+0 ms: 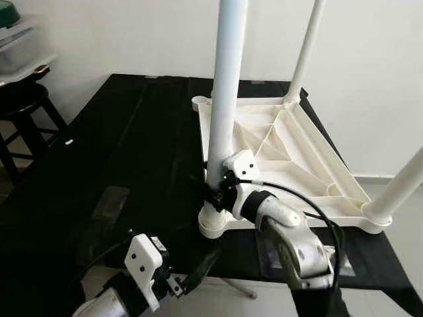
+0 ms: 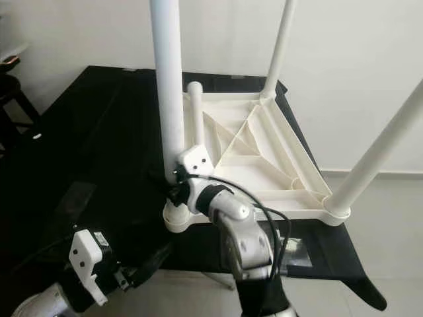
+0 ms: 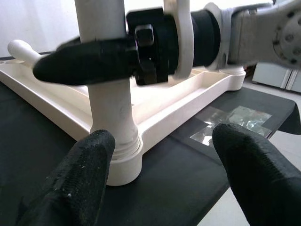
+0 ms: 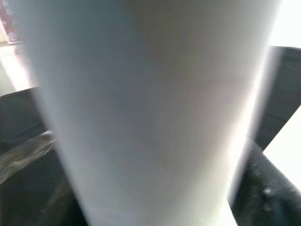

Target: Building children table

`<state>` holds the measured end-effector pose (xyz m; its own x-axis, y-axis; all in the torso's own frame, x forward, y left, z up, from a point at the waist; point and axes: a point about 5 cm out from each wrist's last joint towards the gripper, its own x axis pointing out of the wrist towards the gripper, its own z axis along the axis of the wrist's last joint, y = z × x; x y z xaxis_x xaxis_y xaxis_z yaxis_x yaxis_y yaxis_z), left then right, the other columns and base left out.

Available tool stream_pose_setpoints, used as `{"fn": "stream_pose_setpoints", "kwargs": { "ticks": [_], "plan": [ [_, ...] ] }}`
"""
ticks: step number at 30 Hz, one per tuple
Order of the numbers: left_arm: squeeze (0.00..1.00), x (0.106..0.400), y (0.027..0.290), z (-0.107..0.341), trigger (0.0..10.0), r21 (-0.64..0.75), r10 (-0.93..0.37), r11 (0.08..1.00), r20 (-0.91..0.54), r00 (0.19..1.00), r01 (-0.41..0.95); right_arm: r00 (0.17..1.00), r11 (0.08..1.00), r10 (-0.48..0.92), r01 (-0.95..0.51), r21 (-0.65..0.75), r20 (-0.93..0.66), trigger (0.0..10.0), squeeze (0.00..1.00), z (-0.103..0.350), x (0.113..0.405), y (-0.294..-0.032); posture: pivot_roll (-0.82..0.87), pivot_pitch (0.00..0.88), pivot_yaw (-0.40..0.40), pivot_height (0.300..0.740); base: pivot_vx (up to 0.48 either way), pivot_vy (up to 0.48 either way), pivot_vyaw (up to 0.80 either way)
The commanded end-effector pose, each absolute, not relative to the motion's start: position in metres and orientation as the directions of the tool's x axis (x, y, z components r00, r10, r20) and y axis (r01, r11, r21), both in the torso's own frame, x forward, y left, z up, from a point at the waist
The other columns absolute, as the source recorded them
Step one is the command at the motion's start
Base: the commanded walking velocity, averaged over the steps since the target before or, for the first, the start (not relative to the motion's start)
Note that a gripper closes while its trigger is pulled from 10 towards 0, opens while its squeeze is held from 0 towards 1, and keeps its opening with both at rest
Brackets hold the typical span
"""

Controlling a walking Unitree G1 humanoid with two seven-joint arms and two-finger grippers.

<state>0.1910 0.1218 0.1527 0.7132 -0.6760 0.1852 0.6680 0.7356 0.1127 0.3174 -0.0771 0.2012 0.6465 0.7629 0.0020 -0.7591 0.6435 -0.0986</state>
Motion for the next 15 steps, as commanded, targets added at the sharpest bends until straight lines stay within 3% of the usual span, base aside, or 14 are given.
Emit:
{"fn": "stream_pose_setpoints", "kwargs": {
  "ticks": [1, 4, 5, 6, 7, 10, 13, 15],
  "plan": [
    [0.00, 0.190, 0.122, 0.151, 10.0, 0.115, -0.673, 0.738, 0.177, 0.718, 0.664, 0.575, 0.575, 0.817, -0.806, -0.140, 0.049, 10.0, 1.00, 0.219, 0.325, -0.081, 0.05, 0.162, -0.051, 0.740, 0.000, 0.000, 0.00],
    [0.00, 0.189, 0.122, 0.151, 10.0, 0.115, -0.673, 0.739, 0.177, 0.719, 0.664, 0.533, 0.536, 0.843, -0.824, -0.182, 0.068, 10.0, 1.00, 0.229, 0.330, -0.084, 0.05, 0.163, -0.050, 0.740, 0.000, 0.000, 0.00],
    [0.00, 0.189, 0.122, 0.151, 10.0, 0.116, -0.672, 0.740, 0.177, 0.719, 0.662, 0.492, 0.496, 0.867, -0.847, -0.192, 0.072, 10.0, 0.81, 0.235, 0.333, -0.086, 0.06, 0.164, -0.049, 0.740, 0.000, 0.000, 0.00],
    [0.00, 0.188, 0.122, 0.152, 10.0, 0.116, -0.671, 0.741, 0.177, 0.720, 0.662, 0.425, 0.425, 0.904, -0.875, -0.234, 0.052, 10.0, 0.00, 0.239, 0.334, -0.087, 0.06, 0.165, -0.048, 0.740, 0.000, 0.000, 0.00],
    [0.00, 0.187, 0.122, 0.152, 10.0, 0.116, -0.671, 0.741, 0.176, 0.720, 0.661, 0.358, 0.350, 0.934, -0.903, -0.250, 0.015, 10.0, 0.00, 0.239, 0.333, -0.087, 0.07, 0.168, -0.046, 0.740, 0.000, 0.000, 0.00],
    [0.00, 0.186, 0.122, 0.152, 10.0, 0.116, -0.671, 0.741, 0.175, 0.720, 0.662, 0.293, 0.277, 0.956, -0.922, -0.272, -0.020, 10.0, 0.00, 0.239, 0.331, -0.087, 0.07, 0.169, -0.044, 0.740, 0.000, 0.000, 0.00],
    [0.00, 0.185, 0.122, 0.152, 10.0, 0.115, -0.674, 0.738, 0.169, 0.719, 0.665, 0.132, 0.097, 0.985, -0.957, -0.273, -0.112, 10.0, 0.00, 0.239, 0.332, -0.089, 0.07, 0.174, -0.040, 0.740, 0.000, 0.000, 0.00],
    [0.00, 0.184, 0.122, 0.152, 10.0, 0.115, -0.675, 0.737, 0.168, 0.718, 0.666, 0.106, 0.071, 0.987, -0.962, -0.264, -0.120, 10.0, 0.00, 0.240, 0.333, -0.090, 0.07, 0.174, -0.040, 0.740, 0.000, 0.000, 0.00]
  ]
}}
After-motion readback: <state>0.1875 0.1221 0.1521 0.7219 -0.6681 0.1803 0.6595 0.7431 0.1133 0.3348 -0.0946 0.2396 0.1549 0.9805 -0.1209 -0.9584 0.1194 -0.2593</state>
